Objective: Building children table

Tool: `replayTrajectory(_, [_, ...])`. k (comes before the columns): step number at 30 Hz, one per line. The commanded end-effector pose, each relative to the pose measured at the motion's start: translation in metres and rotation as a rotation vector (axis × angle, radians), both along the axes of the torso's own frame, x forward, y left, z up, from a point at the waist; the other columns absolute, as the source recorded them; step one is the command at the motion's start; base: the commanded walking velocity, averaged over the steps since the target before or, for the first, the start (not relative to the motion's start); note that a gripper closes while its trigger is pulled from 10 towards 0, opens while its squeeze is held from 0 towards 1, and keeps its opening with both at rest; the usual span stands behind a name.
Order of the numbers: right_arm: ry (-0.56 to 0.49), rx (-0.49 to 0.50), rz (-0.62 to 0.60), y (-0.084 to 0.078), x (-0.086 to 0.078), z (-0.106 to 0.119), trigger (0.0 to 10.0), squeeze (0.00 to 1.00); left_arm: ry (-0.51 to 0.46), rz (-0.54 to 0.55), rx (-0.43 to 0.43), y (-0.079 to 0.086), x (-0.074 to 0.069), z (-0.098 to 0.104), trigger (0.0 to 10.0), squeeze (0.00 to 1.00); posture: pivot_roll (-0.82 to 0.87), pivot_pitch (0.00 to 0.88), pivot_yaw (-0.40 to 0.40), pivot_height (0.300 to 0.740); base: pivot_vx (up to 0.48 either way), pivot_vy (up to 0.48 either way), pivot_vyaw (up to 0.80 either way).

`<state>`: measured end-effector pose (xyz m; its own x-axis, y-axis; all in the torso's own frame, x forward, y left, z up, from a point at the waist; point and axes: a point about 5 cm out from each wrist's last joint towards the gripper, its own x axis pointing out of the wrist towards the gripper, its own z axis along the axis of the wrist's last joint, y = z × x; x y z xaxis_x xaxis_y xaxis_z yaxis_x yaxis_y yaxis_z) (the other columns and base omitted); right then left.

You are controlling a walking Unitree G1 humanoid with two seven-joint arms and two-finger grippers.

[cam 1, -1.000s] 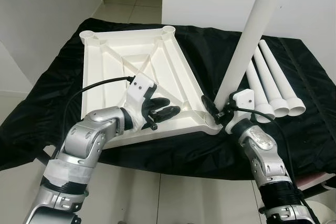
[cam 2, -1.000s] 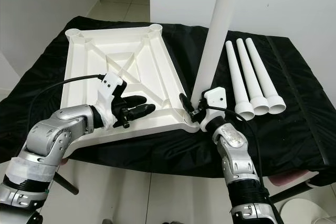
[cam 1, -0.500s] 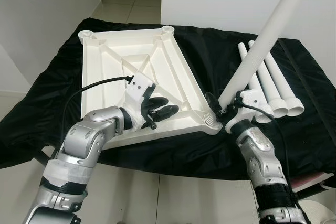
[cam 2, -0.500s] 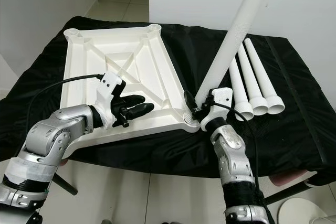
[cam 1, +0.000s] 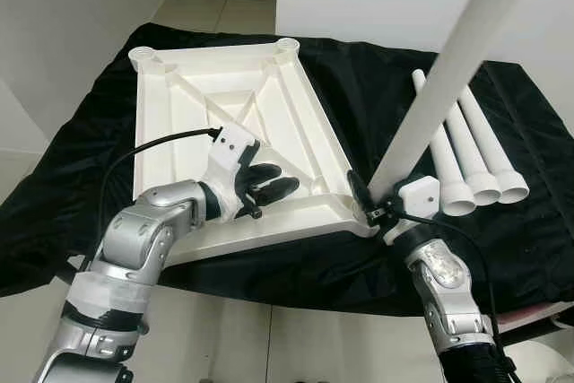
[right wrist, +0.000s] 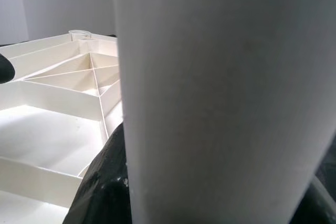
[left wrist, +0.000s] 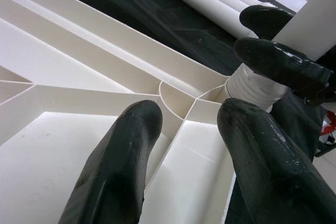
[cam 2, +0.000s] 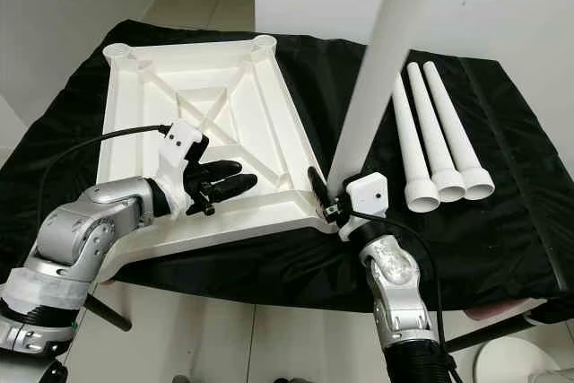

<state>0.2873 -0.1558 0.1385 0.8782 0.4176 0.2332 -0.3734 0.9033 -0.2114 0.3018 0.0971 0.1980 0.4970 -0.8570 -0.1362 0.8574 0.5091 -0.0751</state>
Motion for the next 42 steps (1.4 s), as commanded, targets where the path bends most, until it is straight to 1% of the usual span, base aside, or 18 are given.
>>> replayTrajectory(1, [0.242,-0.027,0.026,0.003,-0.007,-0.044,10.0,0.0,0.005,-0.001,-0.003,0.0,-0.002,0.0,10.0,0.0,0.01,0.094,-0.001,0.74,0.0,0.0,0.0])
replayTrajectory(5, [0.283,0.008,0.032,0.001,-0.002,-0.046,10.0,0.0,0.003,0.002,-0.004,0.001,-0.002,0.001,10.0,0.0,0.01,0.094,-0.001,0.74,0.0,0.0,0.0])
replayTrajectory(7, [0.286,0.082,0.03,0.001,0.001,-0.044,10.0,0.0,0.001,0.004,-0.003,0.001,-0.001,0.001,10.0,0.0,0.01,0.094,-0.001,0.74,0.0,0.0,0.0])
replayTrajectory(8, [0.286,0.082,0.03,0.001,0.001,-0.044,10.0,0.0,0.001,0.004,-0.003,0.001,-0.001,0.001,10.0,0.0,0.01,0.094,-0.001,0.74,0.0,0.0,0.0])
replayTrajectory(9, [0.269,0.132,0.027,0.0,0.001,-0.042,10.0,0.0,0.0,0.005,-0.004,0.001,-0.001,0.001,10.0,0.0,0.01,0.094,-0.001,0.74,0.0,0.0,0.0])
replayTrajectory(12, [0.269,0.132,0.027,0.0,0.001,-0.042,10.0,0.0,0.0,0.005,-0.004,0.001,-0.001,0.001,10.0,0.0,0.01,0.094,-0.001,0.74,0.0,0.0,0.0])
replayTrajectory(14, [0.231,0.177,0.026,0.001,-0.005,-0.044,10.0,0.0,-0.001,0.007,-0.005,0.002,-0.001,0.002,10.0,0.0,0.02,0.093,-0.008,0.74,0.0,0.0,0.0])
replayTrajectory(16, [0.209,0.174,0.02,0.004,-0.012,-0.048,10.0,0.0,-0.002,0.012,-0.005,0.002,-0.001,0.002,10.0,0.0,0.02,0.093,-0.007,0.74,0.0,0.0,0.0])
replayTrajectory(18, [0.213,0.185,0.02,0.005,-0.012,-0.049,10.0,0.0,-0.002,0.012,-0.005,0.002,-0.001,0.002,10.0,0.0,0.02,0.093,-0.007,0.74,0.0,0.0,0.0])
replayTrajectory(22, [0.264,0.134,0.026,0.007,-0.008,-0.052,10.0,0.0,-0.001,0.012,-0.004,0.003,-0.001,0.002,10.0,0.0,0.02,0.094,-0.007,0.74,0.0,0.0,0.0])
replayTrajectory(24, [0.325,0.042,0.039,0.007,-0.004,-0.056,10.0,0.0,-0.001,0.012,-0.003,0.003,-0.001,0.003,10.0,0.0,0.02,0.094,-0.007,0.74,0.0,0.0,0.0])
replayTrajectory(25, [0.325,0.042,0.039,0.007,-0.004,-0.056,10.0,0.0,-0.001,0.012,-0.003,0.003,-0.001,0.003,10.0,0.0,0.02,0.094,-0.007,0.74,0.0,0.0,0.0])
replayTrajectory(26, [0.358,-0.035,0.069,0.005,-0.001,-0.056,10.0,0.0,-0.003,0.011,-0.004,0.003,-0.001,0.003,10.0,0.0,0.01,0.095,-0.003,0.74,0.0,0.0,0.0])
replayTrajectory(29, [0.365,-0.064,0.085,0.004,0.0,-0.054,10.0,0.0,-0.003,0.012,-0.004,0.003,0.0,0.003,10.0,0.0,0.01,0.095,-0.003,0.74,0.0,0.0,0.0])
replayTrajectory(30, [0.369,-0.096,0.102,0.003,0.002,-0.052,10.0,0.0,-0.004,0.012,-0.004,0.003,0.0,0.003,10.0,0.0,0.01,0.097,-0.002,0.74,0.0,0.0,0.0])
replayTrajectory(38, [0.376,-0.131,0.162,-0.003,0.003,-0.046,10.0,0.0,-0.002,0.012,-0.007,0.002,0.0,0.003,10.0,0.0,0.01,0.1,-0.005,0.74,0.0,0.0,0.0])
replayTrajectory(41, [0.376,-0.12,0.152,-0.006,0.004,-0.046,10.0,0.0,-0.002,0.014,-0.007,0.002,0.0,0.003,10.0,0.0,0.01,0.102,-0.005,0.74,0.0,0.0,0.0])
replayTrajectory(42, [0.377,-0.095,0.151,-0.007,0.004,-0.045,10.0,0.0,-0.002,0.015,-0.008,0.002,0.0,0.003,10.0,0.0,0.01,0.104,-0.005,0.74,0.0,0.0,0.0])
